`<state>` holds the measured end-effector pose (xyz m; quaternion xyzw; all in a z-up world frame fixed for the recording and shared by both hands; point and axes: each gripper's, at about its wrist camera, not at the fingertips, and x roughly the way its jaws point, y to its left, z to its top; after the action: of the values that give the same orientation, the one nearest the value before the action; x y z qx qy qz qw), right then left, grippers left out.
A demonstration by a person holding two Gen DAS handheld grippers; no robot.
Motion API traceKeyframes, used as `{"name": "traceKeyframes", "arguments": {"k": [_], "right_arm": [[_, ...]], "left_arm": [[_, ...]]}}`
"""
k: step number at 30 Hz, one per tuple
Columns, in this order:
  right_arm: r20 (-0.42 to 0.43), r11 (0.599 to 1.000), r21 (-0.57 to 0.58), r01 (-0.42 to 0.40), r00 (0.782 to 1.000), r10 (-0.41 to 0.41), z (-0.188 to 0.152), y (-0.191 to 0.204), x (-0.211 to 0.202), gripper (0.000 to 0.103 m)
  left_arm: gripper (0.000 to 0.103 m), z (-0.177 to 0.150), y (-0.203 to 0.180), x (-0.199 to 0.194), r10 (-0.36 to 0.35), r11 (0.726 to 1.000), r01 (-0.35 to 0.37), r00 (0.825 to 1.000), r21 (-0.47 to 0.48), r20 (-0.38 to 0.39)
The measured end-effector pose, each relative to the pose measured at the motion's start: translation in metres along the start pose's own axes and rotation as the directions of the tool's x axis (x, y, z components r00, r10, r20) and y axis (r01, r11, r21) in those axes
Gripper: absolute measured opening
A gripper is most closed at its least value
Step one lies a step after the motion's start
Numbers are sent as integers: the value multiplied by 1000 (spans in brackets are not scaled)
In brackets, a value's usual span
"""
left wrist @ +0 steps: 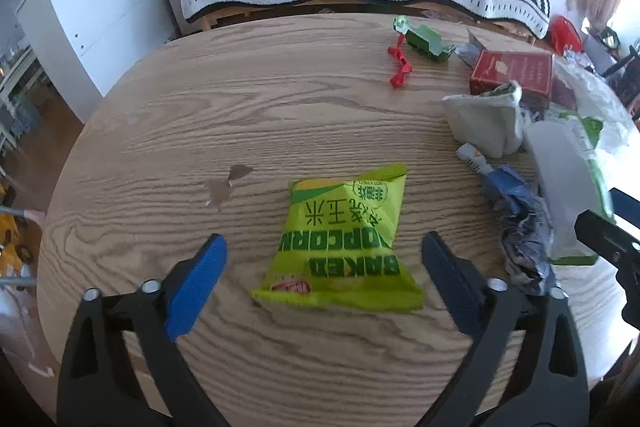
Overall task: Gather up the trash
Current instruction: 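Grasp the green popcorn bag with the left tool while the right tool grasps the green-white box, then carry both items to the trash bin and open both tools to drop them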
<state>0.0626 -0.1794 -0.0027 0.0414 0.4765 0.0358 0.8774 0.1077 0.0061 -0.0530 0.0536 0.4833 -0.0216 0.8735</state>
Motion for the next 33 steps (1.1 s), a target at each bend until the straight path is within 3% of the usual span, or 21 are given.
{"name": "traceKeyframes", "arguments": {"k": [1,2,6,9,13,20,26,30,33], "right_arm": [[-2,1000,-3,6,1000,-6,1,1,3,45],[-3,1000,-1,0,1000,0,0,1,4,37],[27,1000,-7,-7,1000,7,-2,-2,-4,17],[80,999,16,-36,996,34,-3,-11,-22,10],[108,995,70,-76,992,68,-6,-29,-39,10],[138,991,93,-101,987,87,-12,-41,-57,10],[211,990,117,-76,976,50,-24,-60,-89,10],[261,982,182,-40,965,-9,-33,-99,-127,10],[289,971,240,1,954,-73,-53,-143,-164,10]], "left_arm": [[80,0,0,3,-7,1000,7,1000,6,-7],[71,0,-1,4,-21,1000,22,1000,11,-18],[58,-1,-5,-3,-53,998,54,998,23,-21],[53,-4,-3,-16,-45,999,44,999,26,15],[52,-6,5,-36,-49,999,50,997,-4,66],[50,-11,5,-49,-45,999,46,995,-10,88],[50,-13,-6,-62,-58,998,57,993,10,106],[50,-14,-35,-74,-80,995,73,990,64,119],[50,-11,-82,-98,-141,981,119,979,152,147]]}}
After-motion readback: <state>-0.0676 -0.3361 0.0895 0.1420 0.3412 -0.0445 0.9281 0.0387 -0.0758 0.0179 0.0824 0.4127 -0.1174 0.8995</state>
